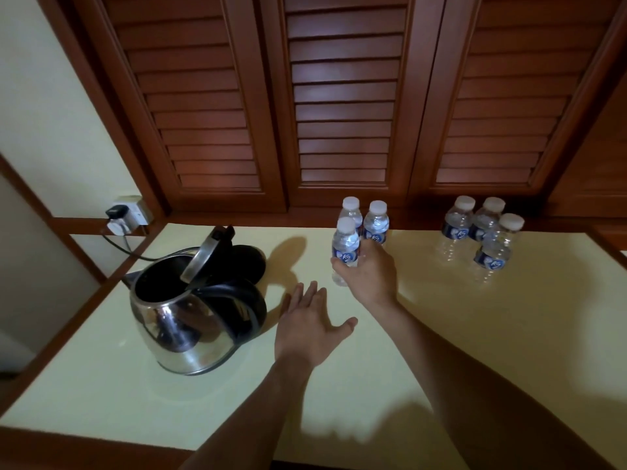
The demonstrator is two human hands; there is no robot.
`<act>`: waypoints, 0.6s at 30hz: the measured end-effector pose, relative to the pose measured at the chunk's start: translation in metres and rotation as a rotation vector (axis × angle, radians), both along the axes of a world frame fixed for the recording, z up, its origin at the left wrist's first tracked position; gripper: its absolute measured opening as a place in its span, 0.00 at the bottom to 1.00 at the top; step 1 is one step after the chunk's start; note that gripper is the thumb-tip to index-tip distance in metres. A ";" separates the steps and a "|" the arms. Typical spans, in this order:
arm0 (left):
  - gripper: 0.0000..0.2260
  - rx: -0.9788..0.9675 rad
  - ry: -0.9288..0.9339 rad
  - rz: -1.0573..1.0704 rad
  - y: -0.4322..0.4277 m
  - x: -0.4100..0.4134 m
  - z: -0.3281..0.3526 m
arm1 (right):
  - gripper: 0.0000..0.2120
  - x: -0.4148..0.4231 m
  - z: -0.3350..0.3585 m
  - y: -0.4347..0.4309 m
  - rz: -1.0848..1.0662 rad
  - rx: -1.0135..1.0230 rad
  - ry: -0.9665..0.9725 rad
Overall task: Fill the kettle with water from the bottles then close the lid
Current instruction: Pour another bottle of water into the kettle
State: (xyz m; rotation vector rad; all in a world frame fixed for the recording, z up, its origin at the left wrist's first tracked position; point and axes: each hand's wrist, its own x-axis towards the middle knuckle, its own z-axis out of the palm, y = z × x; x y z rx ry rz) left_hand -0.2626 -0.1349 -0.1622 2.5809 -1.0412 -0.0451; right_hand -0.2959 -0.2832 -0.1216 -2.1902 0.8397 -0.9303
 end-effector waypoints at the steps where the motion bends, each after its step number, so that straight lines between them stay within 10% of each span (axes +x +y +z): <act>1: 0.42 -0.004 0.002 0.004 -0.001 0.000 0.000 | 0.16 -0.004 0.000 0.000 0.022 0.002 0.017; 18: 0.22 -0.802 0.560 -0.113 0.043 -0.059 0.034 | 0.21 -0.111 0.030 0.052 0.235 0.178 0.092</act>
